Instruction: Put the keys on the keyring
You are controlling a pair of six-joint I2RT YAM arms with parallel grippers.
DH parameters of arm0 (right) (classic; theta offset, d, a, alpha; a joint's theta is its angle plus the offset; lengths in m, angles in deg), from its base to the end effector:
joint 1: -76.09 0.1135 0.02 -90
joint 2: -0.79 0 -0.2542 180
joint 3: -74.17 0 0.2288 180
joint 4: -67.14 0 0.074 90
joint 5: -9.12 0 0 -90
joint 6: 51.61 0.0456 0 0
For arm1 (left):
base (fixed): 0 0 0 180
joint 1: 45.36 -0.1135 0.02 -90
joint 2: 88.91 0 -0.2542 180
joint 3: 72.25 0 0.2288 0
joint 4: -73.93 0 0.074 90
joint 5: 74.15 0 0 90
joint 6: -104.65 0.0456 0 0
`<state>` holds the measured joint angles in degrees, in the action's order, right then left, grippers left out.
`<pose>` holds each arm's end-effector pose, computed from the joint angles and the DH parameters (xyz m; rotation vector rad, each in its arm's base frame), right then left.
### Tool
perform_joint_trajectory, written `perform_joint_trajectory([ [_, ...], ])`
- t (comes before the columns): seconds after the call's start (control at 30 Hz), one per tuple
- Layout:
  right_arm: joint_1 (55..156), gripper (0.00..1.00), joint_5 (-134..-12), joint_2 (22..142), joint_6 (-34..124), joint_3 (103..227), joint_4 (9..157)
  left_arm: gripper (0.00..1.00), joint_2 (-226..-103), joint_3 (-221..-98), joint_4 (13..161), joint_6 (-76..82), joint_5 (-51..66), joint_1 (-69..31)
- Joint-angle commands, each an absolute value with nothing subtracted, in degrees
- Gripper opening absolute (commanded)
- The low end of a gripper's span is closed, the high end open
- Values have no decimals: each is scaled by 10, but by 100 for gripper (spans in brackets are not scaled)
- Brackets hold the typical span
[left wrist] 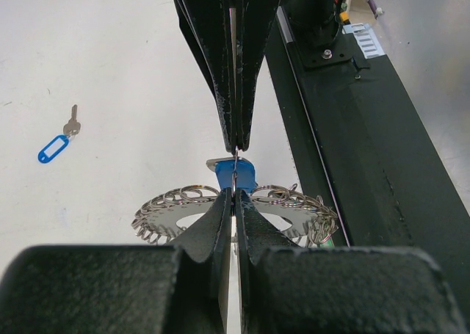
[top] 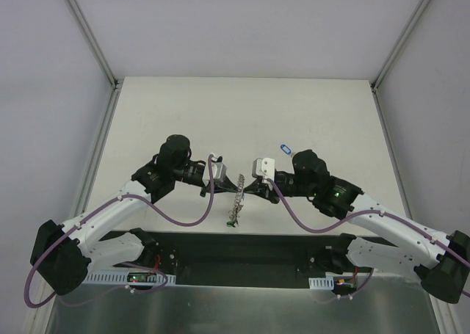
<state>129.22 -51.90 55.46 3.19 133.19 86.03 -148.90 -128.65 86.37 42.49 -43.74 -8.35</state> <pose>0.1092 0.1824 0.3096 -1.5200 1.0457 0.6800 0.1476 -0.1605 0.2925 1.5166 1.0325 -1.0630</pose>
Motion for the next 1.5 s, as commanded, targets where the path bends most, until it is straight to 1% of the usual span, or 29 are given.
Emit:
perform_joint_trajectory([
  [0.0, 1295, 1, -493, 559, 24, 1363, 847, 0, -1488, -1298, 825, 427, -474, -87],
  [0.63, 1297, 1, -497, 575, 36, 1366, 841, 0, -1489, -1302, 825, 420, -500, -86],
  [0.8, 1301, 1, -489, 576, 18, 1376, 868, 0, -1496, -1311, 825, 391, -473, -86],
  [1.03, 1312, 1, -513, 578, -5, 1386, 896, 0, -1500, -1321, 825, 329, -450, -82],
  [1.37, 1326, 1, -536, 590, -19, 1400, 917, 0, -1497, -1325, 825, 306, -441, -70],
  [1.47, 1330, 1, -542, 590, -22, 1401, 926, 0, -1495, -1330, 825, 287, -416, -70],
])
